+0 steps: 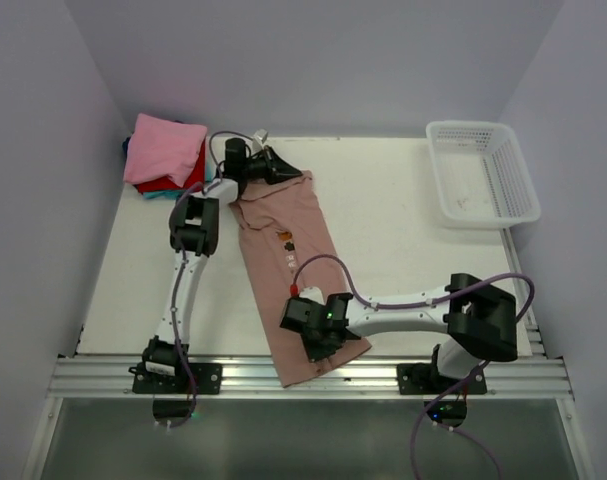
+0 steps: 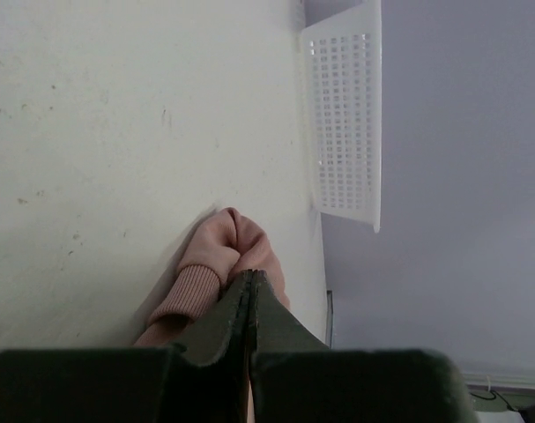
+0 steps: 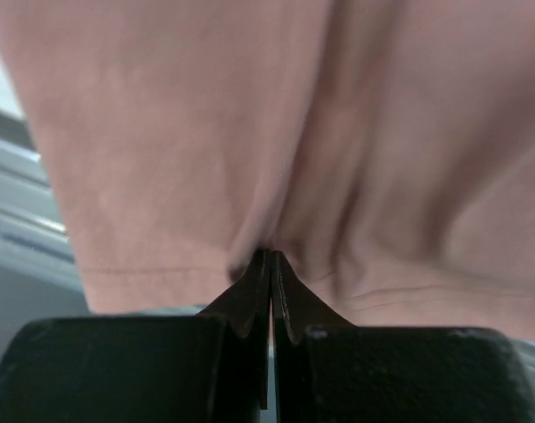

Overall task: Fold and stack the t-shirts
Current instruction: Fold the tshirt

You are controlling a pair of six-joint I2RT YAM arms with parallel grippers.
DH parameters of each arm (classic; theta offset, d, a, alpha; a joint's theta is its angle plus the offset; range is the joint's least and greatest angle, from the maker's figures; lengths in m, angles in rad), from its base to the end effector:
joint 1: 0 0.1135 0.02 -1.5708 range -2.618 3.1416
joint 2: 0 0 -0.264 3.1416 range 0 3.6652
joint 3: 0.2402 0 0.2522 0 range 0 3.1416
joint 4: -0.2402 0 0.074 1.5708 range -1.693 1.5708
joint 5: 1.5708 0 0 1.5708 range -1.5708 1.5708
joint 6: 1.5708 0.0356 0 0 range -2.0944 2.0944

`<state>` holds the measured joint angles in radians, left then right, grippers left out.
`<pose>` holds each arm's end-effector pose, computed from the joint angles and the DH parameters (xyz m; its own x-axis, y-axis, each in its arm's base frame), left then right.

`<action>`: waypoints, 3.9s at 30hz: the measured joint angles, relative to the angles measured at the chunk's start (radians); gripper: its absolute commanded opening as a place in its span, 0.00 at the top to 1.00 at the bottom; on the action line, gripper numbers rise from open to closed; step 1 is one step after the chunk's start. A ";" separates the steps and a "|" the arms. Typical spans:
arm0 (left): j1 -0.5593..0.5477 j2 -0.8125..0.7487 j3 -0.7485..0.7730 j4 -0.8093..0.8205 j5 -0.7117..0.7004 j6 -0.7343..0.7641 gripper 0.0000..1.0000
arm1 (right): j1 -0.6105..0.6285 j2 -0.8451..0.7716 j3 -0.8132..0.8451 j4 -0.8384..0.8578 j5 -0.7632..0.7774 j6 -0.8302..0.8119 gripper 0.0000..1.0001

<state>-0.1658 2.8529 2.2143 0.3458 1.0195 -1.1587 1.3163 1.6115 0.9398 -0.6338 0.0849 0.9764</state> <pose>0.5811 -0.1280 0.0641 -0.9303 -0.3309 -0.1582 0.0960 0.1966 -0.9758 0.0756 0.2785 0.1662 -0.9303 -0.2973 -0.2146 -0.3356 0.9263 0.1714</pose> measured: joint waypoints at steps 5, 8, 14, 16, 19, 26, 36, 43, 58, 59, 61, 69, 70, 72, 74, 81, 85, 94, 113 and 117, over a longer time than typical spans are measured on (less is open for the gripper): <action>-0.002 0.055 0.061 0.095 0.015 -0.101 0.97 | 0.091 0.040 0.045 -0.004 0.000 0.044 1.00; -0.001 0.070 0.079 0.127 0.016 -0.130 0.96 | 0.099 0.051 0.067 -0.020 0.003 0.056 1.00; 0.000 0.092 0.079 0.255 0.014 -0.211 0.96 | 0.098 0.051 0.177 -0.137 0.094 0.048 1.00; 0.002 0.084 0.048 0.307 0.018 -0.222 0.96 | 0.095 0.052 0.259 -0.209 0.167 0.034 1.00; 0.003 0.024 -0.049 0.347 0.027 -0.221 0.86 | 0.074 0.051 0.356 -0.269 0.248 0.008 1.00; 0.021 -0.475 -0.494 0.020 -0.112 0.149 0.00 | -0.064 0.037 0.348 -0.313 0.335 -0.064 1.00; 0.033 -0.924 -0.765 -0.259 -0.451 0.521 0.99 | -0.181 -0.012 0.262 -0.300 0.351 -0.143 1.00; 0.024 -0.850 -0.937 -0.414 -0.509 0.578 1.00 | -0.270 -0.021 0.176 -0.221 0.340 -0.170 1.00; 0.002 -0.717 -0.846 -0.444 -0.522 0.571 1.00 | -0.289 0.060 0.024 0.016 0.177 -0.172 1.00; 0.000 -0.698 -0.821 -0.445 -0.518 0.571 1.00 | -0.283 0.059 0.023 0.026 0.176 -0.169 1.00; 0.000 -0.651 -0.753 -0.452 -0.502 0.569 1.00 | -0.264 0.059 0.021 0.044 0.177 -0.160 1.00; -0.004 -0.478 -0.475 -0.523 -0.447 0.566 1.00 | -0.164 0.064 0.024 0.101 0.172 -0.102 1.00; -0.004 -0.472 -0.466 -0.525 -0.442 0.565 1.00 | -0.156 0.065 0.026 0.103 0.172 -0.097 1.00; -0.005 -0.472 -0.464 -0.526 -0.430 0.566 1.00 | -0.149 0.065 0.030 0.097 0.169 -0.091 1.00; -0.005 -0.475 -0.469 -0.516 -0.418 0.566 1.00 | -0.146 0.066 0.041 0.076 0.163 -0.091 1.00; 0.002 -0.646 -0.475 -0.562 -0.512 0.637 0.14 | -0.146 0.084 0.219 -0.062 0.221 -0.147 1.00; 0.026 -0.716 -0.264 -0.652 -0.605 0.702 0.21 | -0.175 0.080 0.335 -0.087 0.277 -0.197 0.90; 0.166 -0.433 0.076 -0.743 -0.570 0.724 1.00 | -0.203 0.030 0.424 -0.129 0.322 -0.230 1.00; 0.235 -0.341 -0.111 -0.811 -0.694 0.675 1.00 | -0.228 -0.076 0.282 -0.171 0.336 -0.184 1.00; 0.290 -0.387 -0.166 -0.827 -0.786 0.671 1.00 | -0.269 -0.118 0.279 -0.182 0.348 -0.188 1.00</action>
<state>0.1242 2.4657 2.0483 -0.4808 0.2337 -0.4873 1.0470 1.4933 1.2186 -0.8158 0.4324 0.7887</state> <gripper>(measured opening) 0.004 0.009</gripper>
